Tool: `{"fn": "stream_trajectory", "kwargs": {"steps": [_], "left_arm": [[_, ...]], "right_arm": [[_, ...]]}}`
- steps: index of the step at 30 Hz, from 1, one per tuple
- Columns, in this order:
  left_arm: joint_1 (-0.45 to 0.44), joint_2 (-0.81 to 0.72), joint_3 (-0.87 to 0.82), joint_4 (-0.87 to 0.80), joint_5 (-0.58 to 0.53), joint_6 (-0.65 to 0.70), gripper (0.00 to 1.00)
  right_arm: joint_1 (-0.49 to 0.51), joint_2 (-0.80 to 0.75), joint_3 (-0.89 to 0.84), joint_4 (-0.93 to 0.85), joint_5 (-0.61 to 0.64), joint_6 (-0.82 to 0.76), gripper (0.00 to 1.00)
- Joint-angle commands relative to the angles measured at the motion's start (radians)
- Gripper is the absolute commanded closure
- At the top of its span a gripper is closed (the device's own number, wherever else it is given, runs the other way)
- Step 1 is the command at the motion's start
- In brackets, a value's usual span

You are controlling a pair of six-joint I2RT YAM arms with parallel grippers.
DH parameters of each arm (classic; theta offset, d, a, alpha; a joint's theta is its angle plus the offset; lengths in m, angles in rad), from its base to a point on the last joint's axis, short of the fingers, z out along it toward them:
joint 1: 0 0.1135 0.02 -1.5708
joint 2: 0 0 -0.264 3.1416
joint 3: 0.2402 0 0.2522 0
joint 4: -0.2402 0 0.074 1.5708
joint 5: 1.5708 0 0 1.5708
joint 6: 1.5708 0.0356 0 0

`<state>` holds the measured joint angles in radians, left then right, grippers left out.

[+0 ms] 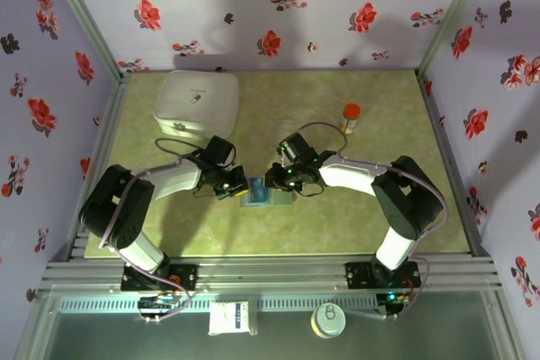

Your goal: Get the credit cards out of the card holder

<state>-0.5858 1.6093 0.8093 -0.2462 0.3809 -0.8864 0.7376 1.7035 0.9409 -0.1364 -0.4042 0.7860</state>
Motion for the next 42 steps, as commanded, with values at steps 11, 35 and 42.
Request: {"fn": "stream_trajectory", "kwargs": {"steps": [11, 35, 42], "left_arm": [[-0.036, 0.027, 0.08, -0.066, -0.017, 0.034, 1.0], [-0.035, 0.038, 0.077, -0.104, -0.062, 0.052, 1.0], [-0.04, 0.017, 0.109, -0.107, -0.042, 0.046, 1.0]], "right_arm": [[-0.008, 0.075, 0.013, 0.069, -0.089, 0.018, 0.76], [-0.007, -0.007, 0.022, -0.048, -0.001, -0.051, 0.74], [-0.026, -0.039, -0.029, -0.009, -0.004, -0.039, 0.74]]}}
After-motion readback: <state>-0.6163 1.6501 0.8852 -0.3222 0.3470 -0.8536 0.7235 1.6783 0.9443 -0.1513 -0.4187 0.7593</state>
